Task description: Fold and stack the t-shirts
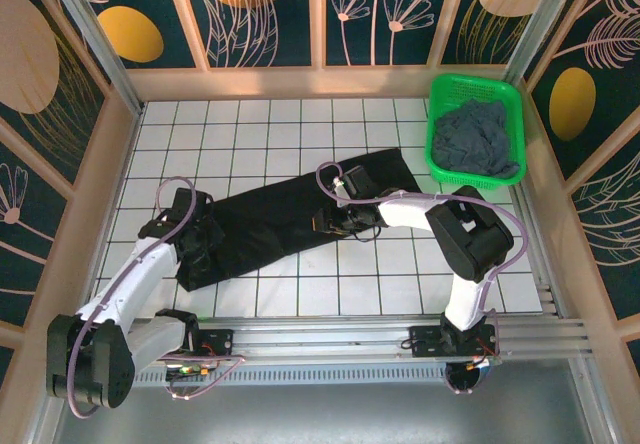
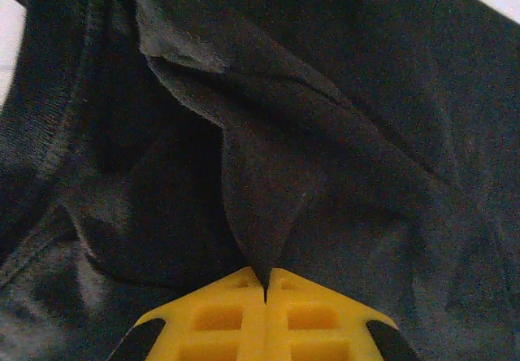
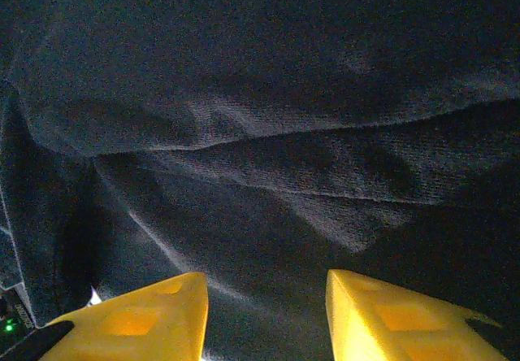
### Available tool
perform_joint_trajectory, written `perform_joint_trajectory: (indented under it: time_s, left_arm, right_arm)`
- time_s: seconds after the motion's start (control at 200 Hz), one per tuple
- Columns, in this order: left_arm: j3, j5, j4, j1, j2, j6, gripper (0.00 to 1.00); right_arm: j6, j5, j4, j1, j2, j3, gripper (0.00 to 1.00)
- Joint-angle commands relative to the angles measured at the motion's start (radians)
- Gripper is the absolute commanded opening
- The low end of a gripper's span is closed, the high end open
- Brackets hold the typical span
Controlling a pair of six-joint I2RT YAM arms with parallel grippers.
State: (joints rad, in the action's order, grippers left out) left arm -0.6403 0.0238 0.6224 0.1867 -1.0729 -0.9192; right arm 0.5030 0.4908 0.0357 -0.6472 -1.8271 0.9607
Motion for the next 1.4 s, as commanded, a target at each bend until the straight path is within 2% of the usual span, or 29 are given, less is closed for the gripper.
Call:
perform_joint_trajectory:
  time_s: [0.0, 0.35, 0.726, 0.811, 0.876, 0.996, 1.041, 1.136, 1.226, 1.396]
  left_arm:
    - [-0.043, 0.079, 0.08, -0.006, -0.001, 0.038, 0.0]
    - [-0.101, 0.185, 0.08, -0.006, -0.128, 0.124, 0.0]
    - [-0.113, 0.333, -0.078, -0.007, -0.354, 0.19, 0.02]
    - [-0.127, 0.344, -0.095, -0.007, -0.403, 0.196, 0.07]
    - [-0.14, 0.343, -0.09, -0.007, -0.418, 0.2, 0.17]
    - [-0.173, 0.353, -0.033, -0.006, -0.36, 0.187, 0.44]
    - [-0.186, 0.352, -0.002, -0.006, -0.308, 0.17, 0.49]
    - [-0.179, 0.341, 0.05, -0.005, -0.169, 0.114, 0.51]
    - [-0.159, 0.309, 0.097, -0.004, -0.068, 0.045, 0.5]
    - [-0.081, 0.085, -0.008, -0.001, -0.019, -0.105, 0.33]
  right_arm:
    - [-0.009, -0.012, 0.039, 0.003, -0.016, 0.015, 0.43]
    - [-0.014, -0.015, 0.047, 0.005, -0.011, 0.012, 0.43]
    - [0.001, -0.014, 0.019, 0.0, -0.015, 0.001, 0.42]
    - [0.006, -0.017, 0.007, -0.001, 0.001, -0.009, 0.42]
    - [0.009, -0.029, -0.009, -0.001, 0.028, -0.022, 0.42]
    - [0.01, -0.086, -0.036, 0.005, 0.127, -0.046, 0.41]
    - [0.007, -0.113, -0.036, 0.012, 0.168, -0.048, 0.41]
    - [-0.001, -0.174, -0.044, 0.051, 0.243, -0.053, 0.4]
    - [0.011, -0.191, -0.046, 0.095, 0.251, -0.051, 0.4]
    - [0.022, -0.228, -0.013, 0.224, 0.162, -0.006, 0.34]
